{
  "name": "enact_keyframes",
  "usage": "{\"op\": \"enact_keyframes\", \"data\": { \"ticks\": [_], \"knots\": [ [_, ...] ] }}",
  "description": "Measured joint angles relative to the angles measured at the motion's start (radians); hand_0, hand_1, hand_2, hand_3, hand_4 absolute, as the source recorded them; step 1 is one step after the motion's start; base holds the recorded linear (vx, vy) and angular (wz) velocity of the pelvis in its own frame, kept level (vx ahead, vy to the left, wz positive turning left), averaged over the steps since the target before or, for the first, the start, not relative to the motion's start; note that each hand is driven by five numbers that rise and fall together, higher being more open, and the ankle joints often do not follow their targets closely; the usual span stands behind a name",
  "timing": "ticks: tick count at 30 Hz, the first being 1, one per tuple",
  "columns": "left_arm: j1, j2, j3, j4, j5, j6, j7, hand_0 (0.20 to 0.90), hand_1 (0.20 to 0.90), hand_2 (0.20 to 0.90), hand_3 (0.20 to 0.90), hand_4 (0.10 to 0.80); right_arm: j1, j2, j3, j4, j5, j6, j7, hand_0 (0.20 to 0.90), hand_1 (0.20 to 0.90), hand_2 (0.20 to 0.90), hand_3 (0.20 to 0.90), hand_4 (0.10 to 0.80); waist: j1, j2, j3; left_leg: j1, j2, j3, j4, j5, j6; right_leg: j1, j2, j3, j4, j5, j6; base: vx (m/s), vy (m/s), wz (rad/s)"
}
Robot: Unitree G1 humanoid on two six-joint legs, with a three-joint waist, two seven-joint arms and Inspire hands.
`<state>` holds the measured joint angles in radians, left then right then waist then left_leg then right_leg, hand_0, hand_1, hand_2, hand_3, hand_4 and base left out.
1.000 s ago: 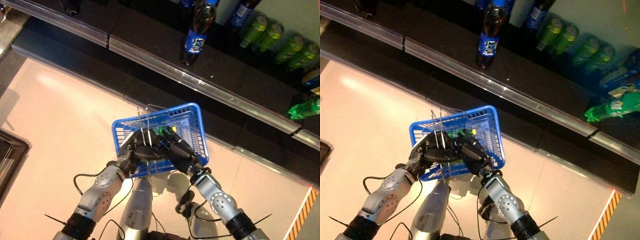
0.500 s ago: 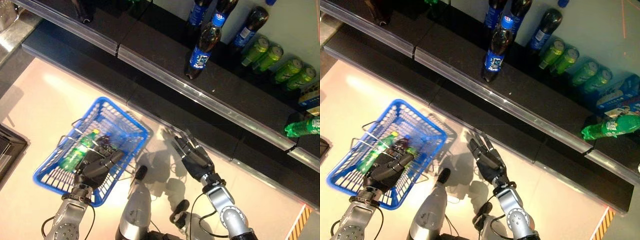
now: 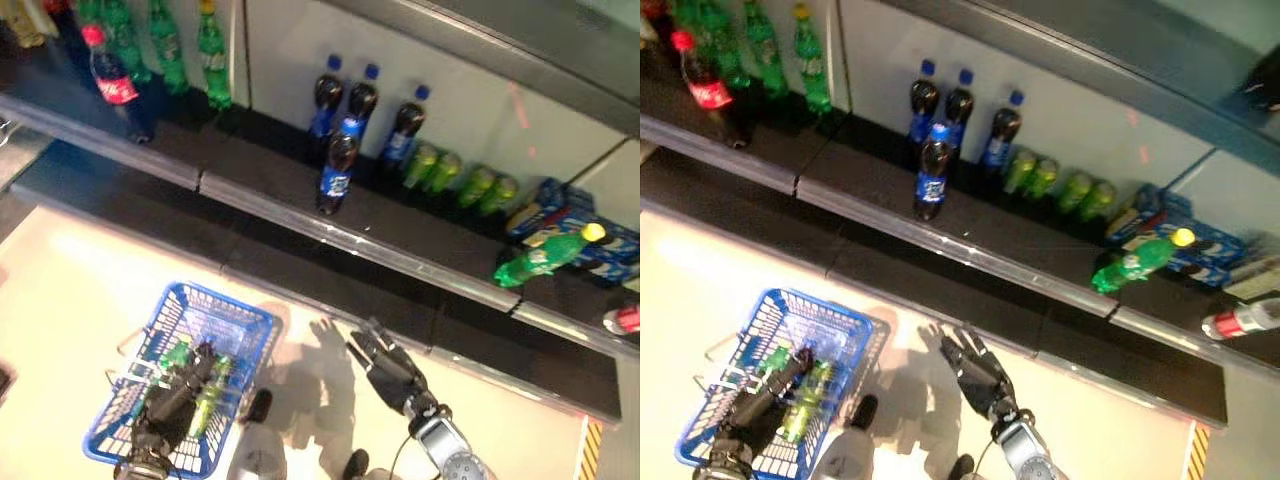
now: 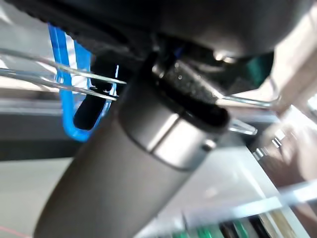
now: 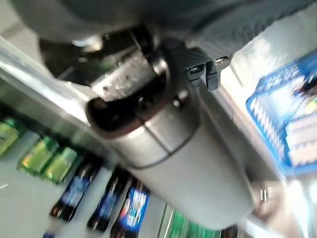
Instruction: Pick up the drink and place into the basket.
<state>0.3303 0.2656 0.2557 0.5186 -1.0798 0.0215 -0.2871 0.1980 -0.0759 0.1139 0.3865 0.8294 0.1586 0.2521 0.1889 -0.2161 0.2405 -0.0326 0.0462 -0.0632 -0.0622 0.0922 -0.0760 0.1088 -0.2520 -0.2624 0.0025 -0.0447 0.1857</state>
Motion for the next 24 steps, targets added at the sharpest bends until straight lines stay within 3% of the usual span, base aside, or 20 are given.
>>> {"op": "enact_keyframes", "data": {
  "ticks": [3, 6, 12, 14, 18, 24],
  "knots": [
    [-0.073, -0.009, 0.012, 0.109, 0.002, -0.025, 0.037, 0.3, 0.3, 0.3, 0.2, 0.1, -0.003, -0.001, -0.005, 0.148, -0.114, -0.003, 0.001, 0.9, 0.9, 0.9, 0.9, 0.8, -0.033, -0.009, -0.026, 0.021, 0.017, 0.009, -0.024, 0.009, -0.003, 0.012, 0.017, 0.005, -0.022, 0.009, -0.006, -0.022, -0.036, -0.17],
    [-0.148, -0.019, 0.008, 0.229, 0.022, -0.041, 0.078, 0.3, 0.3, 0.3, 0.2, 0.1, -0.029, -0.012, -0.025, 0.312, -0.205, -0.011, -0.005, 0.9, 0.9, 0.9, 0.9, 0.8, -0.077, 0.004, -0.04, 0.032, 0.022, 0.026, -0.024, 0.006, -0.006, 0.016, 0.022, 0.025, -0.043, 0.028, -0.007, -0.031, -0.027, -0.26],
    [-0.286, -0.036, 0.009, 0.565, 0.036, -0.079, 0.169, 0.3, 0.3, 0.3, 0.2, 0.1, -0.124, -0.016, -0.068, 0.71, -0.508, -0.17, -0.106, 0.9, 0.9, 0.9, 0.9, 0.8, -0.134, 0.059, -0.116, 0.048, 0.025, 0.049, -0.024, 0.0, -0.009, 0.044, 0.026, 0.027, -0.086, 0.044, -0.007, -0.023, -0.025, -0.06],
    [-0.302, -0.052, 0.01, 0.643, 0.048, -0.091, 0.202, 0.3, 0.3, 0.3, 0.2, 0.1, -0.114, -0.024, -0.066, 0.791, -0.617, -0.203, -0.164, 0.9, 0.9, 0.9, 0.9, 0.8, -0.14, 0.087, -0.166, 0.049, 0.026, 0.054, -0.024, -0.005, -0.011, 0.043, 0.028, 0.03, -0.088, 0.043, -0.008, -0.003, -0.035, -0.08],
    [-0.313, -0.078, 0.008, 0.746, 0.072, -0.1, 0.242, 0.3, 0.3, 0.3, 0.2, 0.1, -0.108, -0.051, -0.076, 0.857, -0.635, -0.213, -0.221, 0.9, 0.9, 0.9, 0.9, 0.8, -0.157, 0.132, -0.229, 0.053, 0.029, 0.06, -0.025, -0.007, -0.013, 0.042, 0.034, 0.031, -0.088, 0.041, -0.01, 0.008, -0.007, -0.03],
    [-0.285, -0.085, 0.004, 0.77, 0.069, -0.119, 0.271, 0.3, 0.3, 0.3, 0.2, 0.1, -0.091, -0.064, -0.056, 0.861, -0.69, -0.235, -0.263, 0.9, 0.9, 0.9, 0.9, 0.8, -0.164, 0.153, -0.272, 0.067, 0.05, 0.083, -0.031, -0.016, -0.02, 0.038, 0.046, 0.05, -0.092, 0.036, -0.025, 0.025, -0.011, -0.11]
  ]
}}
